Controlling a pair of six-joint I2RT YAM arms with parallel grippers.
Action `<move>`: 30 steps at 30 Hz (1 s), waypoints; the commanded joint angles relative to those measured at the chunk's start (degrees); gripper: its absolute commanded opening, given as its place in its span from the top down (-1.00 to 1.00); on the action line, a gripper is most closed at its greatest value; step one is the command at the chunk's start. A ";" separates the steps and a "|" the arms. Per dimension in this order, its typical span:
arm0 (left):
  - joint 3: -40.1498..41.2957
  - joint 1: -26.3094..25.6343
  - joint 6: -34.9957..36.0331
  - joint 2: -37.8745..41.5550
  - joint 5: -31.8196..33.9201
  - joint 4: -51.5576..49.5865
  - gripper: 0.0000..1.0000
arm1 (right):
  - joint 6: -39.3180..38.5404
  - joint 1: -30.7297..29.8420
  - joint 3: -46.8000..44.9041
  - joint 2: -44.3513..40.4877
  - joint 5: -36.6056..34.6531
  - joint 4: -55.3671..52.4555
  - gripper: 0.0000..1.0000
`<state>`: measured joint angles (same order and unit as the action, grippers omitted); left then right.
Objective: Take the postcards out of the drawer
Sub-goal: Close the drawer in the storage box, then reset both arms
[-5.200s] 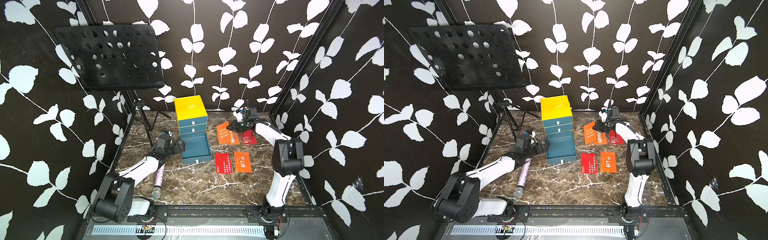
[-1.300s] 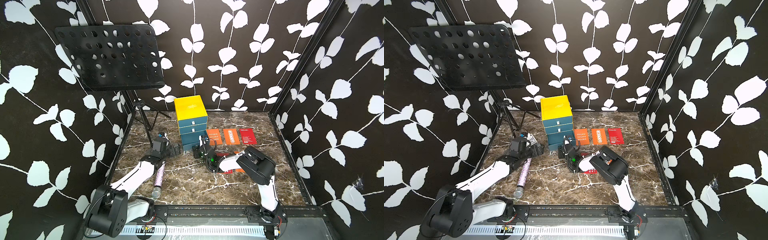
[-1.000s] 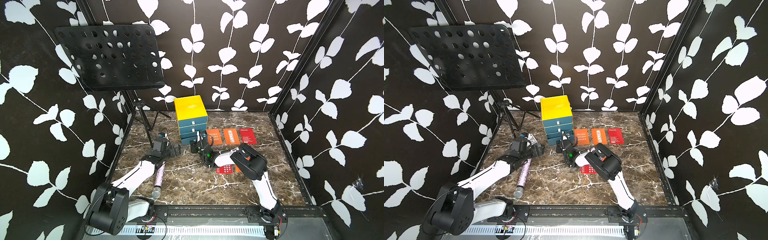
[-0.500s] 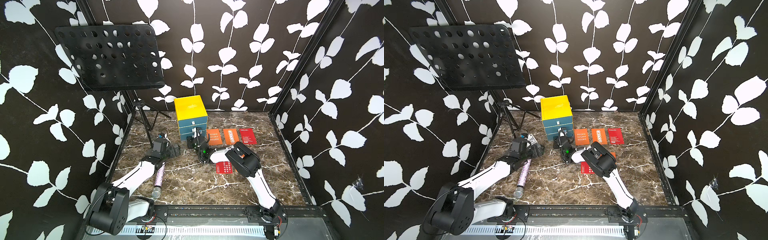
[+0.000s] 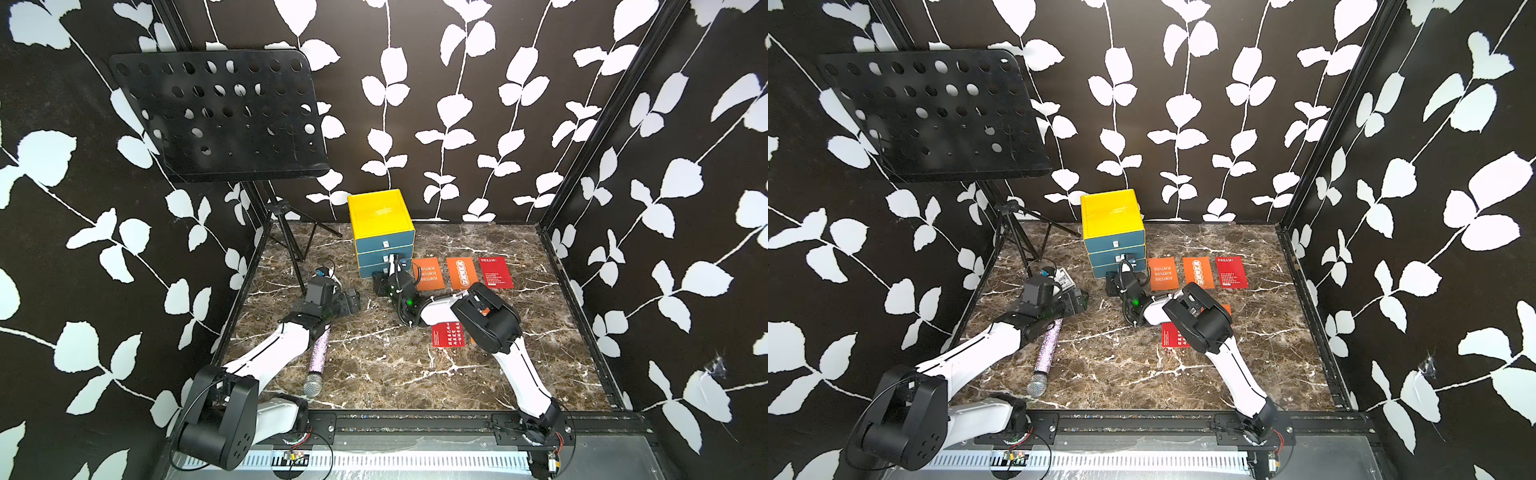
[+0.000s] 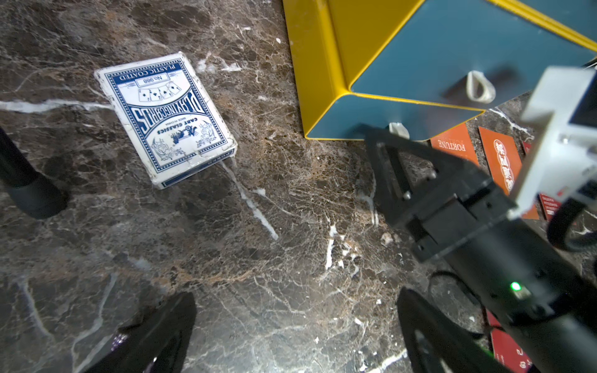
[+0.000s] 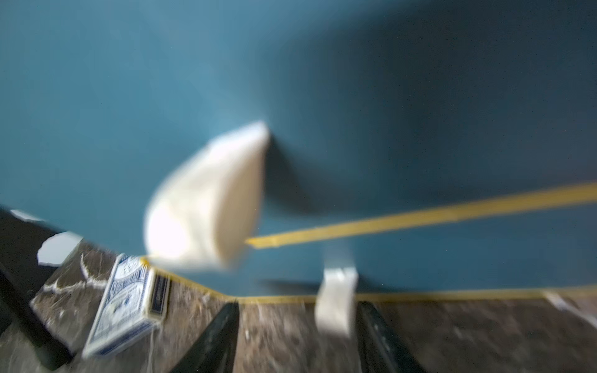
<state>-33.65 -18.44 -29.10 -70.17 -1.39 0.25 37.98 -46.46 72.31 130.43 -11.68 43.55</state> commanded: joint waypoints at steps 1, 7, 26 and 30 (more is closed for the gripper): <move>0.43 0.42 0.01 1.72 1.00 -0.92 -0.98 | 2.05 0.17 -6.01 -6.29 1.69 4.84 -0.19; -1.96 1.16 4.76 3.32 6.33 -5.39 -0.98 | -2.49 0.63 -20.34 -20.43 2.12 2.19 -0.36; 1.65 2.61 17.61 7.47 38.51 -1.24 -0.98 | -31.63 24.68 -36.60 -73.50 -21.39 -45.63 -0.99; 1.35 3.41 21.73 4.15 42.34 4.67 -0.98 | -34.84 31.65 -41.66 -73.47 -18.54 -41.75 -0.98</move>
<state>-32.62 -15.86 -11.57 -65.04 35.16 -1.30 8.29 -17.69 33.04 56.53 -29.76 1.37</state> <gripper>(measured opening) 0.990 0.993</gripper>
